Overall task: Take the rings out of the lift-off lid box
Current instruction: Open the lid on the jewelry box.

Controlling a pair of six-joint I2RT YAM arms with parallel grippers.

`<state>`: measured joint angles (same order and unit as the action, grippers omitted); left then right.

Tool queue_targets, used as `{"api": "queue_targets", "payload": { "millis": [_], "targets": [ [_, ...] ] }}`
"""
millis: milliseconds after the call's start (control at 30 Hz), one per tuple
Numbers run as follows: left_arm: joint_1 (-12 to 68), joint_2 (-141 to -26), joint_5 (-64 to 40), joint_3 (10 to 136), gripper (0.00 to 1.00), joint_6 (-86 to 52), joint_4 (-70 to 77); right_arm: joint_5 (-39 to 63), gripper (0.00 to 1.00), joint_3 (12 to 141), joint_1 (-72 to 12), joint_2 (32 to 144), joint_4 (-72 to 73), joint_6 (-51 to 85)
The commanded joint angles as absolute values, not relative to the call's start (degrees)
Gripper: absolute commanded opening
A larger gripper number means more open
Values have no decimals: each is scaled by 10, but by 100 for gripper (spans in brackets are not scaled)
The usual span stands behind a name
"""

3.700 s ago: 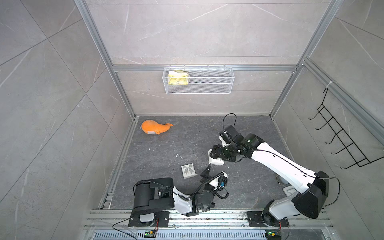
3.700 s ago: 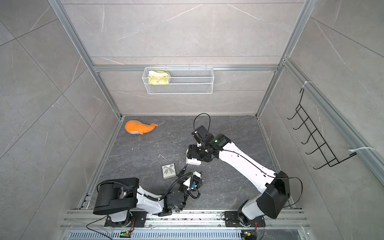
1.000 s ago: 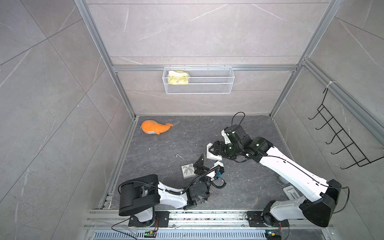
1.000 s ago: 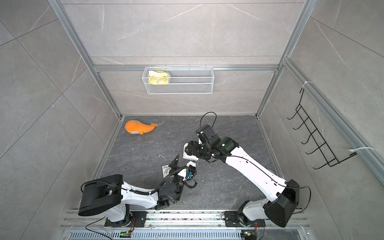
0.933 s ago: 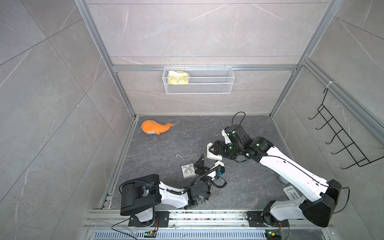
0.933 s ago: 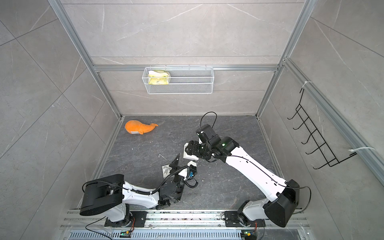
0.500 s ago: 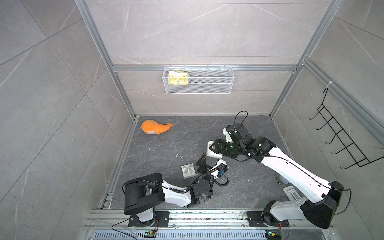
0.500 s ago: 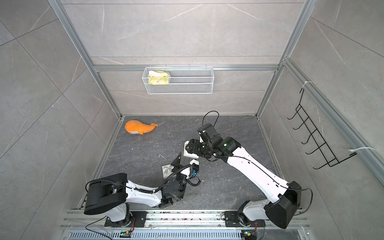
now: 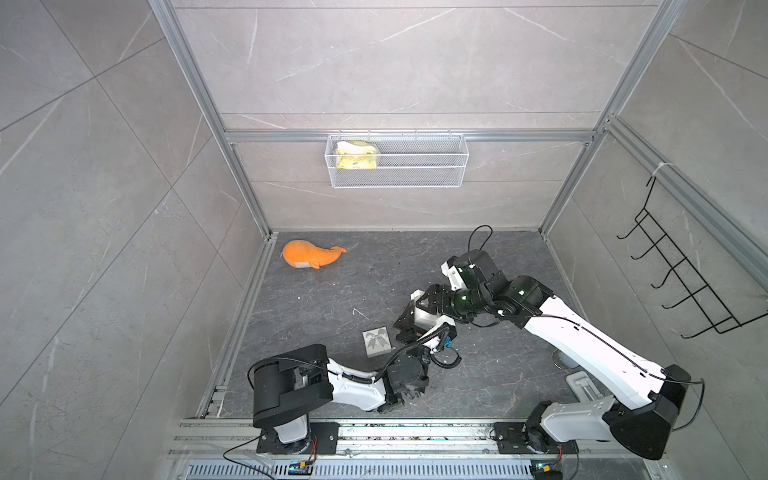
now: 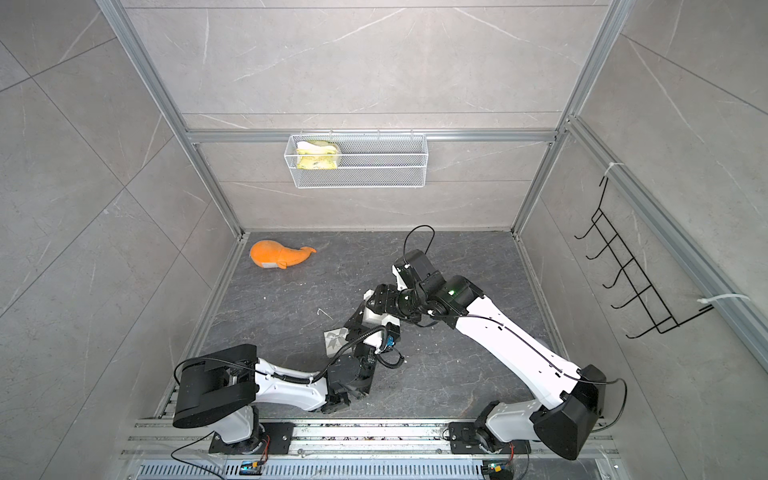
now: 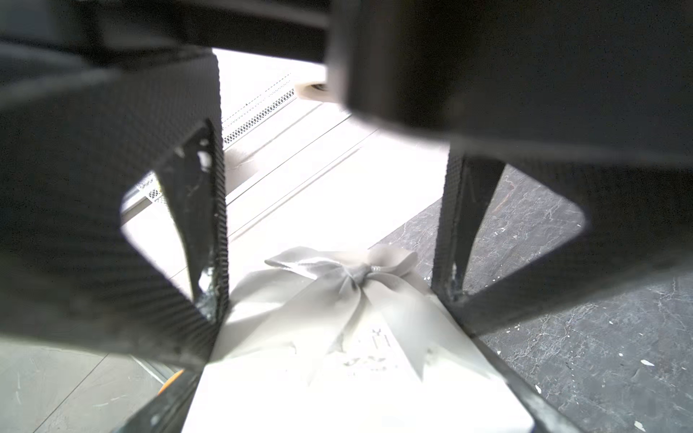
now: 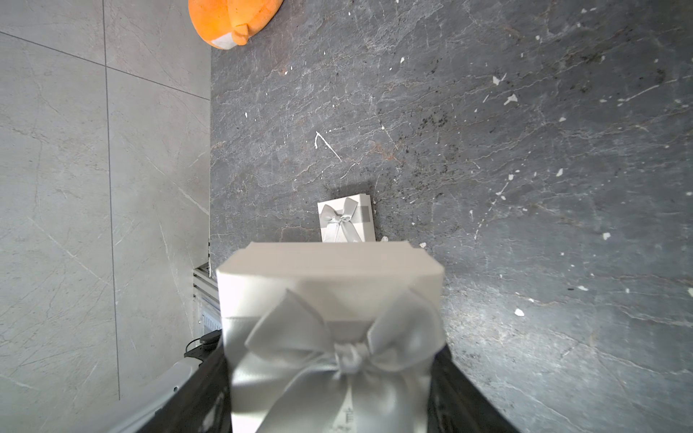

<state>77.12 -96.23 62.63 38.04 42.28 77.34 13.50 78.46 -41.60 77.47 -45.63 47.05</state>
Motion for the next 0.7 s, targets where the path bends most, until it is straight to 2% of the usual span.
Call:
{"api": "queue_targets", "payload": {
  "millis": [0, 300, 667],
  "targets": [
    [771, -955, 638, 384, 88, 434, 809, 135, 68, 792, -418, 765, -477, 479],
    [775, -954, 639, 375, 84, 435, 810, 129, 68, 810, -418, 769, -495, 469],
    [774, -958, 646, 369, 75, 432, 810, 124, 68, 821, -418, 768, -507, 467]
  ]
}}
